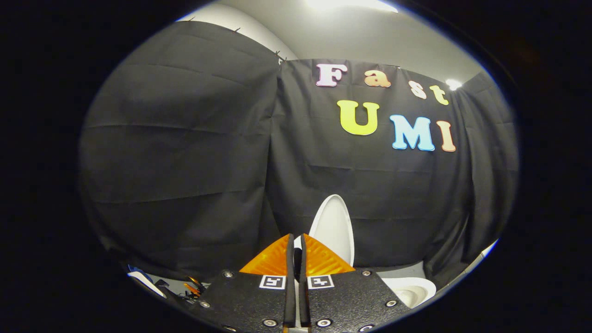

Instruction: Open the toilet lid.

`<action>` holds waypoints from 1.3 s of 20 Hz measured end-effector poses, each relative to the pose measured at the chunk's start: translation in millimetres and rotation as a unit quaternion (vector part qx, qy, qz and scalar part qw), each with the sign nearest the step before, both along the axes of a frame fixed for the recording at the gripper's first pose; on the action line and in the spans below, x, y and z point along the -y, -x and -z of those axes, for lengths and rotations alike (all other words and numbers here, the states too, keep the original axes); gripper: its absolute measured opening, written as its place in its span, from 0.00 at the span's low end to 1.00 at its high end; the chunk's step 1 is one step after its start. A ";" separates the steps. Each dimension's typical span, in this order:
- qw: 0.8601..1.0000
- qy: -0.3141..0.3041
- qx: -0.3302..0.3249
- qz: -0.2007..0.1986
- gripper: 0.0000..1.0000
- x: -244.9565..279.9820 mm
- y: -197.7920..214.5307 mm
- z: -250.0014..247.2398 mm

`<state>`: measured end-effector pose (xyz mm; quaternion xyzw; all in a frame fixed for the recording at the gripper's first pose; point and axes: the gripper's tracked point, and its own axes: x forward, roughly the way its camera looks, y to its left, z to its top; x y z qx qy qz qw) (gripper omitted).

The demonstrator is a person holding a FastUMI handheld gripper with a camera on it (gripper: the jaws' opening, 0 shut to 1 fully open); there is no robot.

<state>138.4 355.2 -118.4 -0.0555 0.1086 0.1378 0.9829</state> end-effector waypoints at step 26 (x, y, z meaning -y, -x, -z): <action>0.991 -0.047 0.121 -0.017 0.95 221.1 94.3 -147.5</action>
